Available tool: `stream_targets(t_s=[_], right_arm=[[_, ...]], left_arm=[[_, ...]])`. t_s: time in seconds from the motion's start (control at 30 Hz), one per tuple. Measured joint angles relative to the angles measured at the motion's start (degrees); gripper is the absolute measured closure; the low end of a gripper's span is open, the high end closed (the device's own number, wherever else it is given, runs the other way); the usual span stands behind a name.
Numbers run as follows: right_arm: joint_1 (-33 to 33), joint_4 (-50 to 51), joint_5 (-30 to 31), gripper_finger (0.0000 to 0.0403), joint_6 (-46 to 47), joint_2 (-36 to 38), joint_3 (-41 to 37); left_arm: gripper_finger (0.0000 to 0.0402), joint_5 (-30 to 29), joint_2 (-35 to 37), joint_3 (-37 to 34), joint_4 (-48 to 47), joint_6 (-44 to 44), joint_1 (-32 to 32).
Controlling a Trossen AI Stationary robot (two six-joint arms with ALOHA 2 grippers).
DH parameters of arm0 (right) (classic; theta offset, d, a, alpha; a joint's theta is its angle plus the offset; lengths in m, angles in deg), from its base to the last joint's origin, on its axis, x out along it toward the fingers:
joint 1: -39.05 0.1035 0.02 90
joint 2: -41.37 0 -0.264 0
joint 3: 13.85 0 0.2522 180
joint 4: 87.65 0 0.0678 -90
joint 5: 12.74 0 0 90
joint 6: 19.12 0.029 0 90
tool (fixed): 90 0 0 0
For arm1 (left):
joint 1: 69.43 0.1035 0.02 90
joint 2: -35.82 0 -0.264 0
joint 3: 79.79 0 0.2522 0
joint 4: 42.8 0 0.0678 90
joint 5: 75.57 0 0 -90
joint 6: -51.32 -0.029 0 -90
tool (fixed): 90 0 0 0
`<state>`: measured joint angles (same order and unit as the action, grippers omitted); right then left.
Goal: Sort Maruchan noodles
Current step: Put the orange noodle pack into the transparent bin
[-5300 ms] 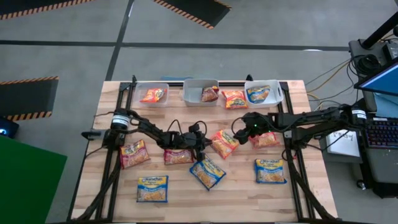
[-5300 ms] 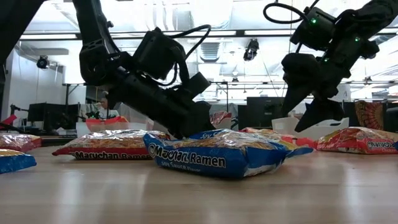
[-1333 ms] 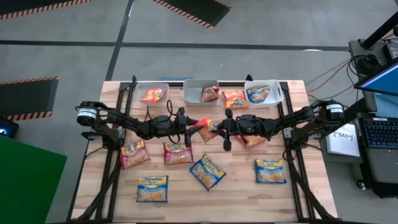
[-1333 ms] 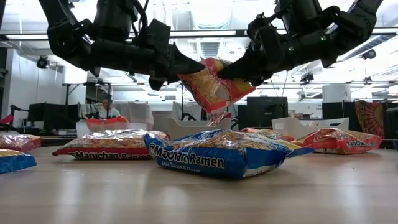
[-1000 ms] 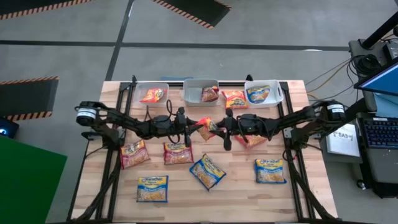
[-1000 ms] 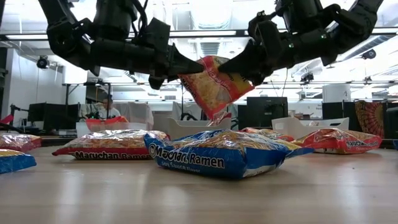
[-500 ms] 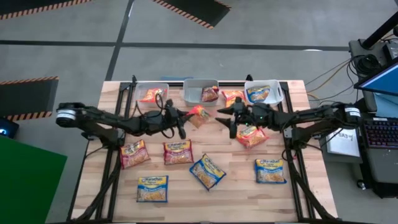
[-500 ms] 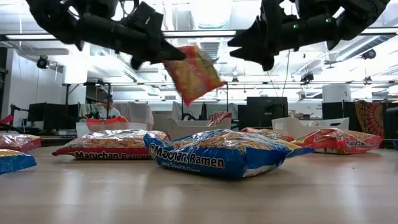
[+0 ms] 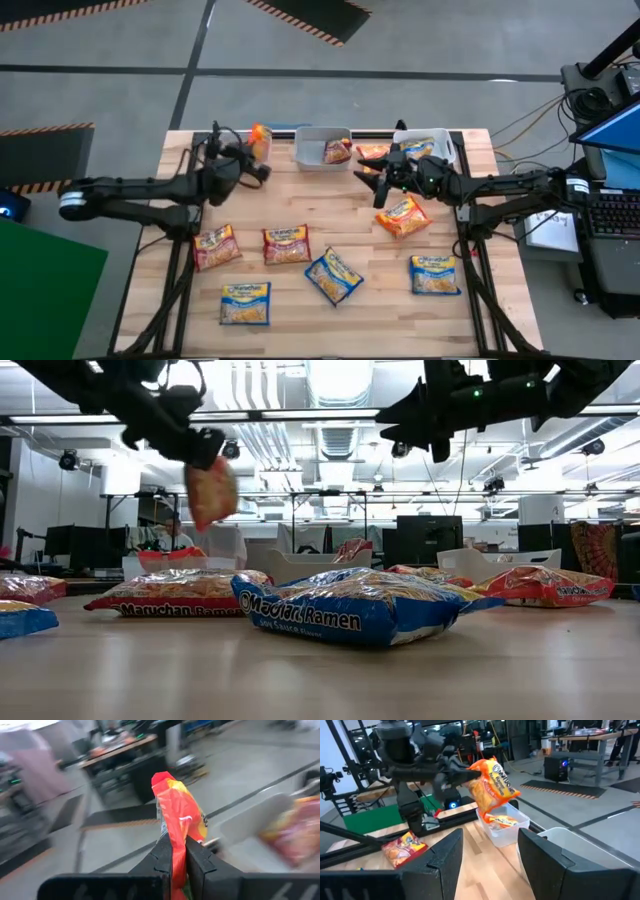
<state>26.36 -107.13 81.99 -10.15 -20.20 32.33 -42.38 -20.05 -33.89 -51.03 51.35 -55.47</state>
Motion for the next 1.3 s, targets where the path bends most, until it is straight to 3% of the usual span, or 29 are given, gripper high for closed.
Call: stream_targets(t_s=[0.3, 0.5, 0.57, 0.93, 1.3], right_arm=[[-1.1, 0.0, 0.4, 0.0227, -1.5, -1.8, 0.0], [-1.5, 0.0, 0.4, 0.0225, -1.6, -1.9, 0.0], [-1.5, 0.0, 0.4, 0.0225, -1.9, -1.9, 0.0], [-1.6, 0.0, 0.5, 0.0225, -3.0, -1.9, 0.0], [-1.6, 0.0, 0.4, 0.0225, -3.0, -1.9, 0.0]], left_arm=[[0.04, 1.0, 3.5, 0.1, -10.3, 2.6, 16.6], [0.04, 12.6, 2.7, 0.1, -14.2, 5.4, 24.7], [0.04, 14.0, 2.4, 0.1, -16.9, 6.9, 26.8], [0.04, 14.3, 2.2, 0.1, -20.8, 6.8, 29.1], [0.04, 13.3, -4.4, 0.1, -20.9, 5.1, 29.6]])
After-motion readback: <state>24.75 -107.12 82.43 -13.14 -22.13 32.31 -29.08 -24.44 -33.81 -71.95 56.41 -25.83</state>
